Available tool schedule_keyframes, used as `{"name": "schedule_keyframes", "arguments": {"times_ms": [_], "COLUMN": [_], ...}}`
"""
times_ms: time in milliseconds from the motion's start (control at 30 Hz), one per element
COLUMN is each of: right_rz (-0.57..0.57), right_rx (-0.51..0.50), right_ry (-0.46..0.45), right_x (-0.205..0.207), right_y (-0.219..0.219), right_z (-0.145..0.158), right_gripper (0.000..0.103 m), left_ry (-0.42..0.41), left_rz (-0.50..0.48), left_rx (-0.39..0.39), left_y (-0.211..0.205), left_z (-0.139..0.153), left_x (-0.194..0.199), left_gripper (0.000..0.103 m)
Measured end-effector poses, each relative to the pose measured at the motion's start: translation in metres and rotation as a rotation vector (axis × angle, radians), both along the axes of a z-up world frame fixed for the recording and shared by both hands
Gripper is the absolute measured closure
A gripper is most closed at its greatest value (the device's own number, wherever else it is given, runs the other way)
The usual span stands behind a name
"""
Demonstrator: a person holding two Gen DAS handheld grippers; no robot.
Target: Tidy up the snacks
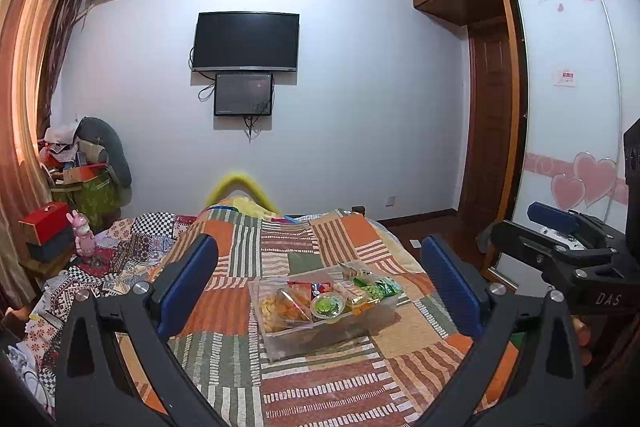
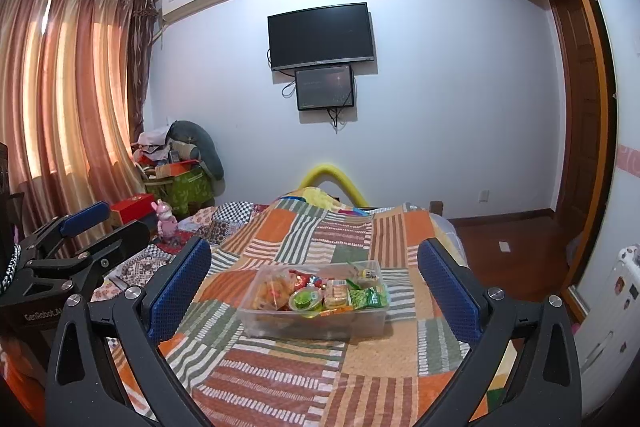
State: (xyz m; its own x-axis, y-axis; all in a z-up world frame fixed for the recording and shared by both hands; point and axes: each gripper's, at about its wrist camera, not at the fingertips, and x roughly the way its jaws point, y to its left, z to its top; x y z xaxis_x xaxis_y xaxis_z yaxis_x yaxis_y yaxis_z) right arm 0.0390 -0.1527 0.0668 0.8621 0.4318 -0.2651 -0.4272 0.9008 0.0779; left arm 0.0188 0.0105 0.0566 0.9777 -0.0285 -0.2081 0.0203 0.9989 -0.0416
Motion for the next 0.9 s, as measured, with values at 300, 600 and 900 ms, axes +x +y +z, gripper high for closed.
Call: {"name": "schedule_keyframes", "arguments": {"times_ms": [300,600,900], "right_rz": [-0.001,-0.007,-0.009], "right_rx": [-0.003,-0.007,-0.012], "right_ry": [0.002,0.003,-0.003], "right_x": [-0.0003,0.0001,-0.0002], "right_y": [-0.0004,-0.0033,-0.0028], "right_z": [0.0003,0.0024,0.002], "right_gripper": [0.0,0.0,0.0], "left_ry": [0.006,0.013,0.016], "left_rz": [-0.002,0.002,0.001], "left_rx": [-0.005,-0.011,-0.013], "left_y": [0.0009,0.0022,0.0021], "left_z": [-0.001,-0.0036,-0.0056], "left_x": [0.0009,0.0033,0.0044], "left_gripper": [0.0,0.0,0.0]}}
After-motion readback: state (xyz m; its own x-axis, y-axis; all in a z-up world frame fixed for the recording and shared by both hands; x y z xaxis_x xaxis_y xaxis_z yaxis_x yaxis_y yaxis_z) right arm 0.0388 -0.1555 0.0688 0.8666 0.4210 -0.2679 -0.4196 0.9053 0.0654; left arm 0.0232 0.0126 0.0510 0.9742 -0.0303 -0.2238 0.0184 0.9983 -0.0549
